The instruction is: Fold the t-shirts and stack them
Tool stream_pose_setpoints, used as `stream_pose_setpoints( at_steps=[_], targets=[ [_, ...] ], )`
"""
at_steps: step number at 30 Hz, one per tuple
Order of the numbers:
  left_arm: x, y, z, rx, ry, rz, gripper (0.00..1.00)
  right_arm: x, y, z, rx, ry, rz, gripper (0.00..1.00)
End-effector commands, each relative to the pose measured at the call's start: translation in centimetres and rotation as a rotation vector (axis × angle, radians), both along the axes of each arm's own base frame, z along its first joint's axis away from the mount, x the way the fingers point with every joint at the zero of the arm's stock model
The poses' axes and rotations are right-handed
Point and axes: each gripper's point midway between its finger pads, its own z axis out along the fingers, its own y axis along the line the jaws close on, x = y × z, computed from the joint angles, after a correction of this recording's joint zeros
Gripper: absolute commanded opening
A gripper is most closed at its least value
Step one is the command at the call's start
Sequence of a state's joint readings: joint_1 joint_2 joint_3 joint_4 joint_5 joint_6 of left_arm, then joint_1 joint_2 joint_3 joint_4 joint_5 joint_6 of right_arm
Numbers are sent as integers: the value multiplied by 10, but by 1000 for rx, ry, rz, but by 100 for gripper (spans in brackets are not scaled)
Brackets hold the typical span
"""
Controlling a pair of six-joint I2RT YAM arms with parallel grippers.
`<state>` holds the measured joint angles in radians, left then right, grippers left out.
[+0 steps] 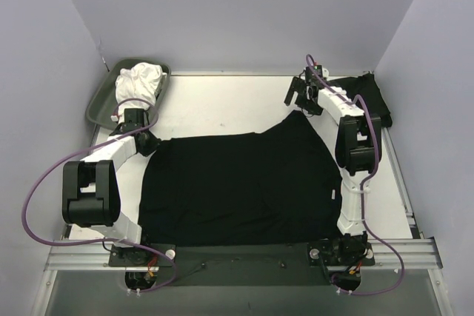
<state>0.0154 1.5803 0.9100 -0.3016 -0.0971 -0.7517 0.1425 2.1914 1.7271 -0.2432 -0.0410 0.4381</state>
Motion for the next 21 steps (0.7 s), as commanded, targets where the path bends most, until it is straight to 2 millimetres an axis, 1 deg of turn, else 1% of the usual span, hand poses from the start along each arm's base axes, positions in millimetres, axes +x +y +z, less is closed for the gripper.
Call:
stream_pose_setpoints(
  at_steps=[1, 3, 4, 7, 8, 10, 13, 14, 16, 17, 19, 20, 21],
  targets=[
    [12, -3, 22, -11, -84, -3, 0, 11, -14, 4, -48, -13, -8, 95],
    [12, -2, 22, -9, -84, -4, 0, 11, -14, -4, -49, 1, -6, 95],
    [12, -2, 22, -10, -84, -7, 0, 13, -11, -4, -39, 1, 1, 95],
    [11, -2, 20, -12, -80, -4, 0, 10, 0, -16, 20, 29, 17, 93],
    [12, -3, 19, -13, -81, -5, 0, 10, 4, -19, 41, 38, 26, 90],
    [11, -3, 18, -14, -78, -6, 0, 8, 9, -22, 60, 43, 30, 87],
    [11, -3, 17, -15, -75, -5, 0, 4, 15, -25, 80, 52, 39, 76],
    [11, -3, 17, -15, -75, -5, 0, 2, 17, -25, 87, 53, 42, 69],
    [11, -3, 16, -18, -76, -3, 0, -1, 19, -26, 98, 58, 37, 60],
    [10, -4, 14, -20, -73, -3, 0, -5, 18, -27, 103, 63, 33, 52],
    [10, -4, 14, -20, -74, -4, 0, -9, 19, -26, 110, 67, 26, 43],
    [10, -4, 13, -20, -71, -3, 0, -9, 19, -21, 116, 54, 24, 33],
    [10, -4, 14, -22, -76, -4, 0, -15, 19, -24, 119, 64, 21, 29]
  ],
)
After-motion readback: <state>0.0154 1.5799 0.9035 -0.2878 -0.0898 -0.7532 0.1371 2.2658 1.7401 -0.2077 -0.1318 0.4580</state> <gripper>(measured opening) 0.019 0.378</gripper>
